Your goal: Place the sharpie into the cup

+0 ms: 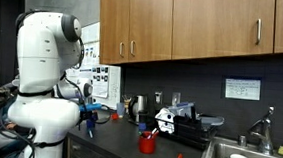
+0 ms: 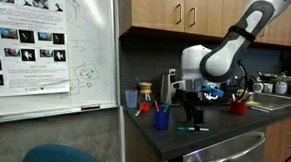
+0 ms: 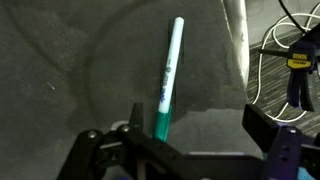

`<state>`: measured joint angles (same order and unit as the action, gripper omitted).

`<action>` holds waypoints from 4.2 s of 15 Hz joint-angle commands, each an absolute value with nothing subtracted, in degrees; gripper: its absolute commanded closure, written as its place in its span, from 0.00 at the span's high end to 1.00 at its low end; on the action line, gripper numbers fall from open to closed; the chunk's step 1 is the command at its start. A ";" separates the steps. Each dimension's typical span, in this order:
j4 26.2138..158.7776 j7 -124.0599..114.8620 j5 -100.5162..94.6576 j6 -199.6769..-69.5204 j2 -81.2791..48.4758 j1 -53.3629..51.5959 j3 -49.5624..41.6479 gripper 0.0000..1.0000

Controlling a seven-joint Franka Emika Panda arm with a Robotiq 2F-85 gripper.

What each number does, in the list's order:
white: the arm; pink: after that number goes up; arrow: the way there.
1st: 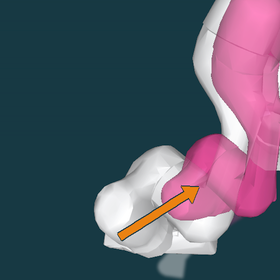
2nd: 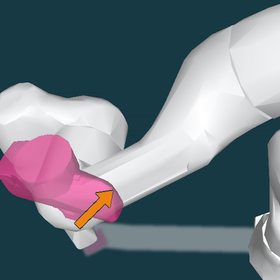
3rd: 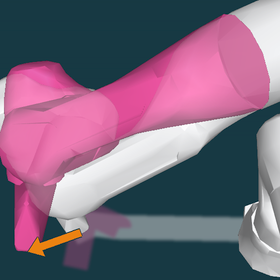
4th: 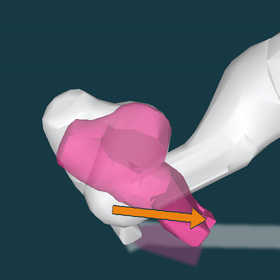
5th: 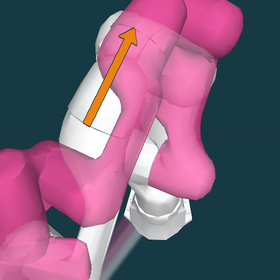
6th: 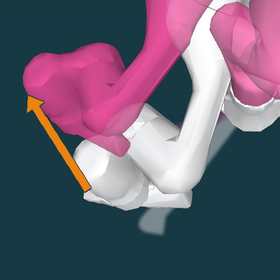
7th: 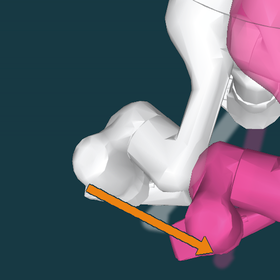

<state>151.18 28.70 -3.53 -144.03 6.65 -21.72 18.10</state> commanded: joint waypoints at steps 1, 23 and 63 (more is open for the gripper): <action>147.77 27.37 -6.17 -143.81 3.78 -21.26 18.14 1.00; 141.18 28.27 -5.81 -145.55 -6.01 -17.69 18.32 0.46; 135.29 88.90 38.27 -135.96 14.01 -31.20 9.29 0.04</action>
